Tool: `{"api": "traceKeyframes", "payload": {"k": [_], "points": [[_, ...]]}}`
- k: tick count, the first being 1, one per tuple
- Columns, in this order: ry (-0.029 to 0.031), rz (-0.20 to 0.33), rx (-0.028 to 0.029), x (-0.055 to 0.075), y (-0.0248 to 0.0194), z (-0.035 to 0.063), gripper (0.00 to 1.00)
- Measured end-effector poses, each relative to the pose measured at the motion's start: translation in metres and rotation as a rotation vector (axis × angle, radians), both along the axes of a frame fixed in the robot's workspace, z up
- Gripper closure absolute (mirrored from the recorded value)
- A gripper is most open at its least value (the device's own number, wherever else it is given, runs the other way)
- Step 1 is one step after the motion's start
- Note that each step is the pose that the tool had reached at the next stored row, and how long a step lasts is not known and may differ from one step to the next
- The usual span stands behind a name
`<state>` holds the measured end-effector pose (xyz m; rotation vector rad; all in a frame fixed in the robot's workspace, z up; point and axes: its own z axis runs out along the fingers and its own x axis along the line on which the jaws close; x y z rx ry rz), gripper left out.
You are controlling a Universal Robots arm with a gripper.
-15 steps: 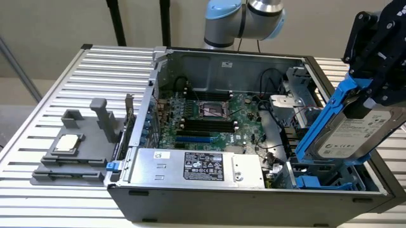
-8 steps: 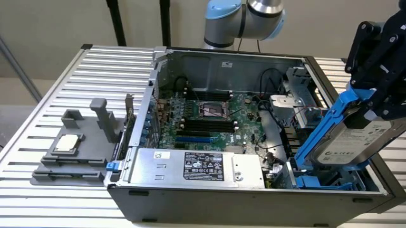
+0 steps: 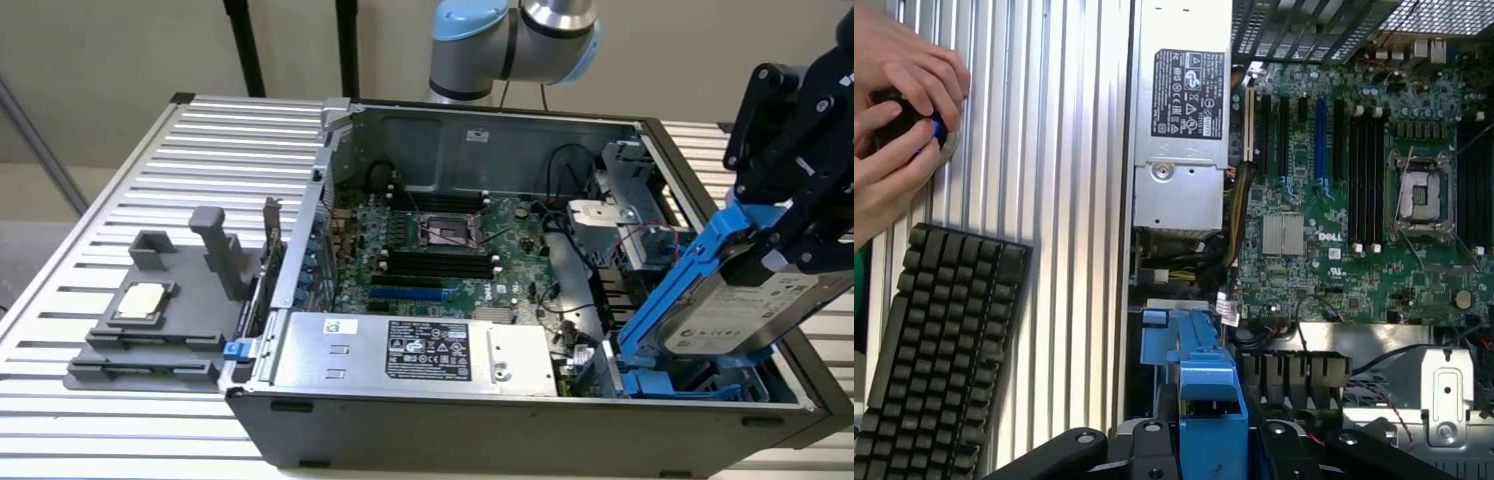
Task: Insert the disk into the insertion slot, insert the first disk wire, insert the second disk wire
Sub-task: 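Insert the disk into the insertion slot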
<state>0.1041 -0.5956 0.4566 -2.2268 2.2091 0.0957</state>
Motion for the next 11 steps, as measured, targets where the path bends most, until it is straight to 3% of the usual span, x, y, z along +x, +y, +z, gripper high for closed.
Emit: {"api": "traceKeyframes", "payload": {"k": [7,11], "points": [[0.0000,0.000,0.0033,0.0020,-0.0009,-0.0033,0.68],[0.0000,0.000,0.0082,0.0023,-0.0009,-0.0048,0.68]]}}
